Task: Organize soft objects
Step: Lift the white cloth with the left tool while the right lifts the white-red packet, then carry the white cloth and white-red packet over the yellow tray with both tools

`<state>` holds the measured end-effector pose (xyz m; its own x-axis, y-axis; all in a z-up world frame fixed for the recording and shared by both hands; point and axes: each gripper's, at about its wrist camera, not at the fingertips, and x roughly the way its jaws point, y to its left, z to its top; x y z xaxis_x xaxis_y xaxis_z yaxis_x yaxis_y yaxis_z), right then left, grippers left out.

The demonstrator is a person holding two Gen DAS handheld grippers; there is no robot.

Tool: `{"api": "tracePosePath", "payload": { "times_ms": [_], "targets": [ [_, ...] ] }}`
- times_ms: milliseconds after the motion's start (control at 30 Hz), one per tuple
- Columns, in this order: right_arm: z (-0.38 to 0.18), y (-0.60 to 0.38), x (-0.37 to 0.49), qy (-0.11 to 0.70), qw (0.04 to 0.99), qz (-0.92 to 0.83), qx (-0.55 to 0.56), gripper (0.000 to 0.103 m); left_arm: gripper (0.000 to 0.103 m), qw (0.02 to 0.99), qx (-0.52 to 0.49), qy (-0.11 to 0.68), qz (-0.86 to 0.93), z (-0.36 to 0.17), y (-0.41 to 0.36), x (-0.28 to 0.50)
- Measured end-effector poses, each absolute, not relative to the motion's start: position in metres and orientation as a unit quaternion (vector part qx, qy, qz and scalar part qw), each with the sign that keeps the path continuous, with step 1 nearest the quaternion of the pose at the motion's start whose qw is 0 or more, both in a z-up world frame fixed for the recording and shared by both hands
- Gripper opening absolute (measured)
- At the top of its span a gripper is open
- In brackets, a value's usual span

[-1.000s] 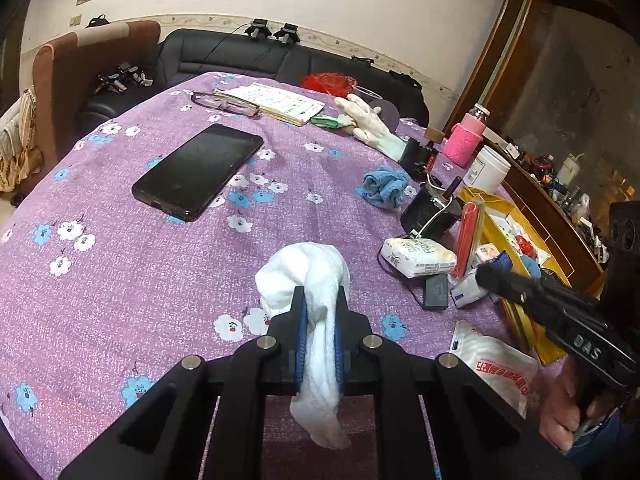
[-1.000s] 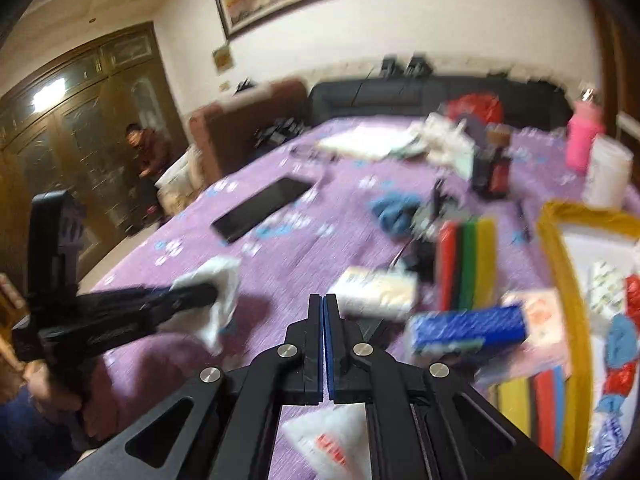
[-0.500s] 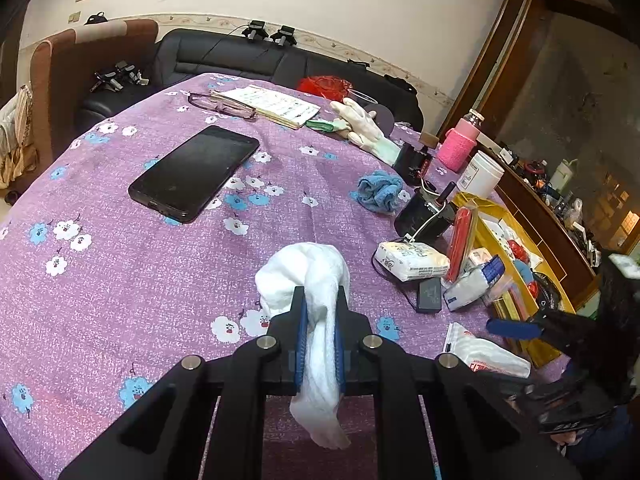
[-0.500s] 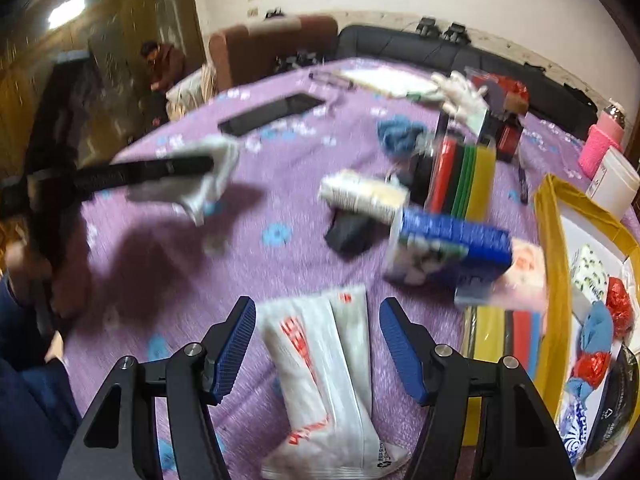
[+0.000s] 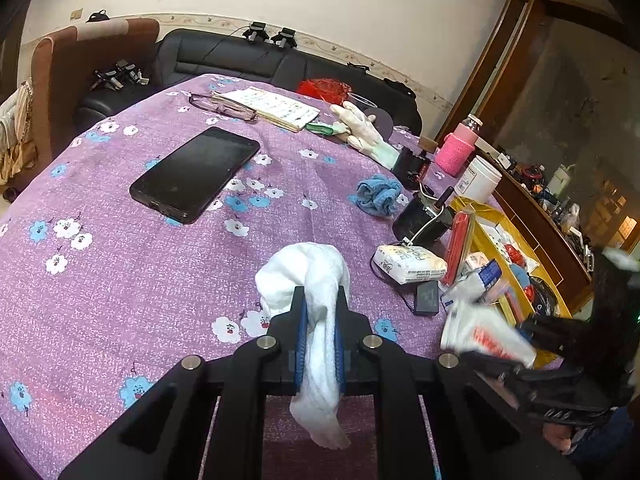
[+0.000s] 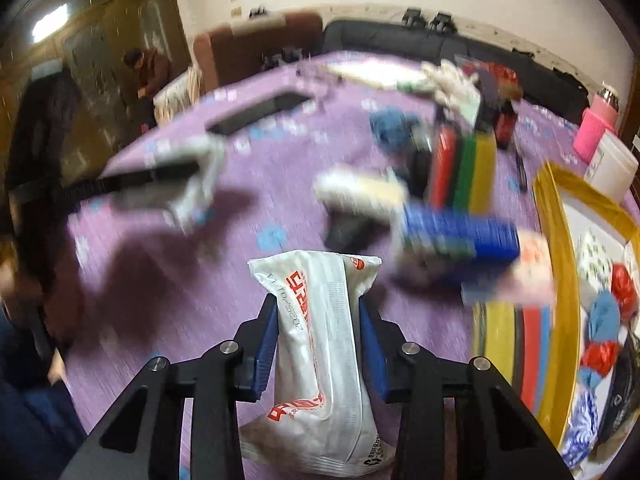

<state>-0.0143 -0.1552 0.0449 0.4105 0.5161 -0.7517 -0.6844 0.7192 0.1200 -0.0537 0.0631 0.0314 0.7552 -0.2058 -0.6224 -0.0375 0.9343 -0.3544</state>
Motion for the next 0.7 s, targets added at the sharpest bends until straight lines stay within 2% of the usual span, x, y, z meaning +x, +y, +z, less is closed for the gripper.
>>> {"api": "tracePosePath", "payload": {
  "times_ms": [200, 433, 700],
  "targets": [
    [0.069, -0.123, 0.003, 0.353, 0.872, 0.332, -0.071, 0.043, 0.011, 0.923, -0.168, 0.344, -0.044, 0.033, 0.063, -0.056],
    [0.053, -0.125, 0.017, 0.365, 0.875, 0.315, -0.048, 0.043, 0.011, 0.924, -0.156, 0.346, -0.043, 0.033, 0.058, -0.055],
    [0.072, -0.157, 0.027, 0.340, 0.888, 0.310, -0.002, 0.043, 0.011, 0.924, -0.150, 0.351, -0.021, 0.033, 0.056, -0.052]
  ]
}}
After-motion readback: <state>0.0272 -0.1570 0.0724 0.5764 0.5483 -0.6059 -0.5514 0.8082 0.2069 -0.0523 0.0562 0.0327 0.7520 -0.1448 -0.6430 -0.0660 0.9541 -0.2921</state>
